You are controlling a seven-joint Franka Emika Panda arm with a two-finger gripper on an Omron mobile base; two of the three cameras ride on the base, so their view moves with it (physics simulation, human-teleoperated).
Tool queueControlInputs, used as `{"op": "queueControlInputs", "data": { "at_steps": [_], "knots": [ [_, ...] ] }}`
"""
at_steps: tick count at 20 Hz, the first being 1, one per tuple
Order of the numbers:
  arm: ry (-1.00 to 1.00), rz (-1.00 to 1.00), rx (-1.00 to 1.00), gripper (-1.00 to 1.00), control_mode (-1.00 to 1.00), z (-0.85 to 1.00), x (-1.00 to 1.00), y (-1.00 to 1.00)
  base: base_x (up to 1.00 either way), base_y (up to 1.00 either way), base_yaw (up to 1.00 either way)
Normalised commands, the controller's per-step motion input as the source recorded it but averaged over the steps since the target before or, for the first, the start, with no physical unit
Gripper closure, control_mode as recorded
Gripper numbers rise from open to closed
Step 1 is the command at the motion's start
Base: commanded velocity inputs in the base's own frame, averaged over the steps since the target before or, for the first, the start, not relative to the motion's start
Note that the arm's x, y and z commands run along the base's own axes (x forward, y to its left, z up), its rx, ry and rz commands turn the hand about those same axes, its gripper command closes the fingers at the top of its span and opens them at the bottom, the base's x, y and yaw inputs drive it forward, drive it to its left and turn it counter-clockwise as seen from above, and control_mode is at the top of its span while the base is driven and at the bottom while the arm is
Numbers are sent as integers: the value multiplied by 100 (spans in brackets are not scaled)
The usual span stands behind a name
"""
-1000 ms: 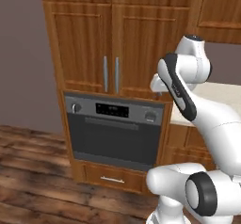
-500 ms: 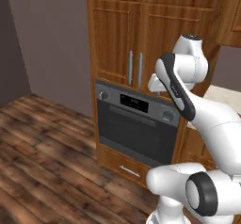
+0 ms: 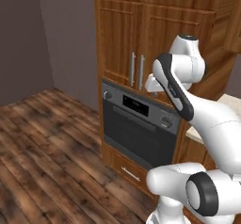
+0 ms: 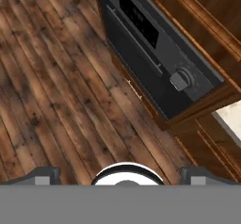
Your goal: Take the baked cake out of the oven and place it on the plate for cooling. Then close the oven door.
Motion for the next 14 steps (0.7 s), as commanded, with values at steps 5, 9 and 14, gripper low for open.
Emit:
{"op": "queueControlInputs", "data": {
  "at_steps": [5, 9, 14],
  "knots": [
    [0, 0, 0, -100, 100, 0, 0, 0, 0, -54, 21],
    [0, 0, 0, -100, 100, 0, 0, 0, 0, -52, 22],
    [0, 0, 0, -100, 100, 0, 0, 0, 0, -51, 22]
  ]
}}
